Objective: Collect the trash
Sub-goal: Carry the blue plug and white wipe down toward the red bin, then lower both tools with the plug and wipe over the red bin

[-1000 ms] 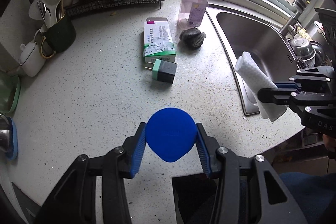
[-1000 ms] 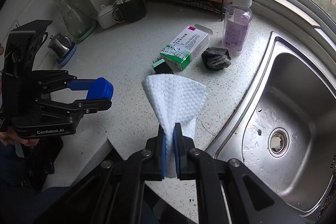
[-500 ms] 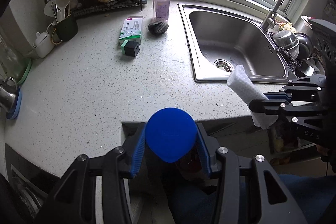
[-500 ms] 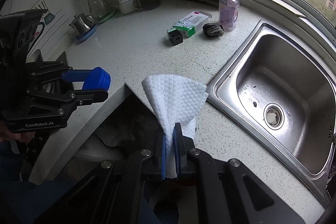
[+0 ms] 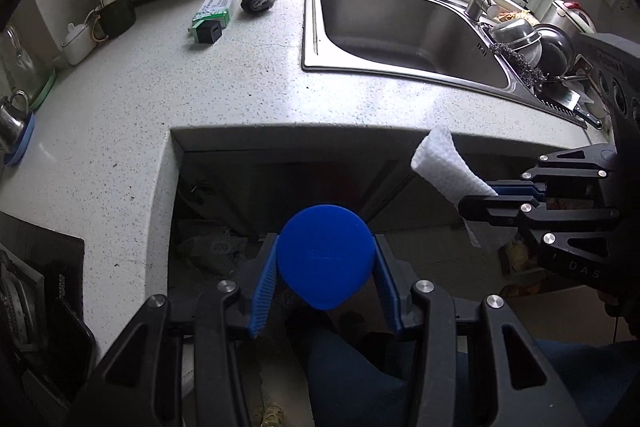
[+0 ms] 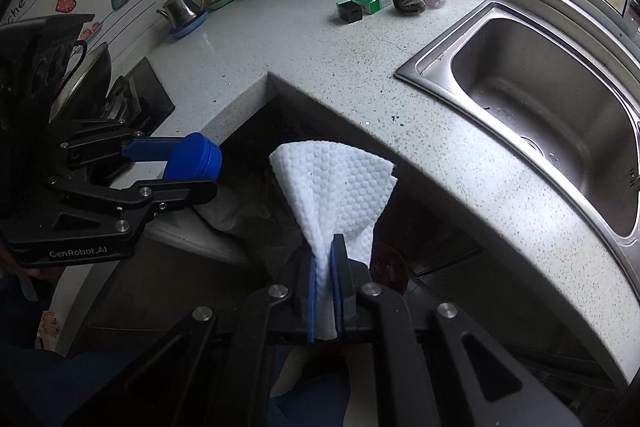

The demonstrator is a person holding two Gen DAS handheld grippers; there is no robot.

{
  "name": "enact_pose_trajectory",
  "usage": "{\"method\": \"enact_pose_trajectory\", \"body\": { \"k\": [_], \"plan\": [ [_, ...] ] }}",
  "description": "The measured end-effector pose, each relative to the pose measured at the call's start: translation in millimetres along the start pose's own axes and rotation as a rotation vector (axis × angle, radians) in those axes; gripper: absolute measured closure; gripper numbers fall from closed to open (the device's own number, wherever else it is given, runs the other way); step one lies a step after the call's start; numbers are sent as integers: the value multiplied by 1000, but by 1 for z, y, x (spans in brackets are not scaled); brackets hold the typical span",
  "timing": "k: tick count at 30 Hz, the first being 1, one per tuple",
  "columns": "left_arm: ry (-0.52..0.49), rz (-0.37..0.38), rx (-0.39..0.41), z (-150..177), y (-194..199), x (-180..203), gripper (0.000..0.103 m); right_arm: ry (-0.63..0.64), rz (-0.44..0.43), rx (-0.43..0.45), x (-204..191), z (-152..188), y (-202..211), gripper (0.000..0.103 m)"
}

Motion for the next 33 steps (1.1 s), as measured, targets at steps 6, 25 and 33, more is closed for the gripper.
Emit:
{"method": "enact_pose_trajectory", "body": {
  "k": [6, 25, 33],
  "plan": [
    [-6, 10, -39, 16, -32, 9, 60, -52, 6, 0, 3, 14, -23, 97],
    [-22, 68, -232, 37, -296, -7, 60, -218, 38, -87, 71, 37, -216, 97],
    [-87, 67, -281, 42, -389, 10, 60, -281, 51, -87, 98, 42, -278, 97]
  ]
}}
Point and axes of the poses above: each gripper's, at about its wrist camera, not at the fingertips, and y roughly against the way its jaws point, x to its right, z to its underside, the point moved 10 cm from there along -y, roughly the way its jaws point, and after that the axes turned 13 degrees about -x, right-handed, at the moved point
